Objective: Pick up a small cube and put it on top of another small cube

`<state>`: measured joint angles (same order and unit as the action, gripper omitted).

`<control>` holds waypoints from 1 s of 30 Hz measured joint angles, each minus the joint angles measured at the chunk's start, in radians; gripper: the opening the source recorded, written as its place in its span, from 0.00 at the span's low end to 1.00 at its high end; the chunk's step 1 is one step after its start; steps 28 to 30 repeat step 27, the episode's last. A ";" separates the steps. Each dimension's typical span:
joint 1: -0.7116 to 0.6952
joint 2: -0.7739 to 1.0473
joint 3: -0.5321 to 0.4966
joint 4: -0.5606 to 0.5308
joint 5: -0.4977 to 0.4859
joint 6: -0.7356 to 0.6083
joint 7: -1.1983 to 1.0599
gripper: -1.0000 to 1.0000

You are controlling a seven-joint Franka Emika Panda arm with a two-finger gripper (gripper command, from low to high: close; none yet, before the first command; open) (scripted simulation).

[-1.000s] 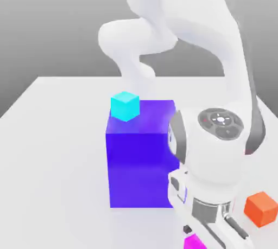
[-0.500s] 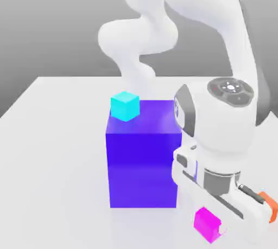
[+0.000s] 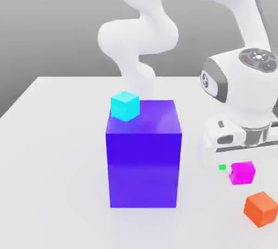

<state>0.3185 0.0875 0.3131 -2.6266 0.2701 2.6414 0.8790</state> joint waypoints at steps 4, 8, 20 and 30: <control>0.056 -0.079 0.039 -0.065 0.027 0.000 -0.226 0.00; 0.123 -0.159 0.047 -0.131 0.033 0.005 -0.436 0.00; 0.202 -0.221 0.103 -0.281 -0.126 0.139 -0.783 0.00; 0.184 -0.049 0.056 -0.276 -0.348 0.295 -0.632 1.00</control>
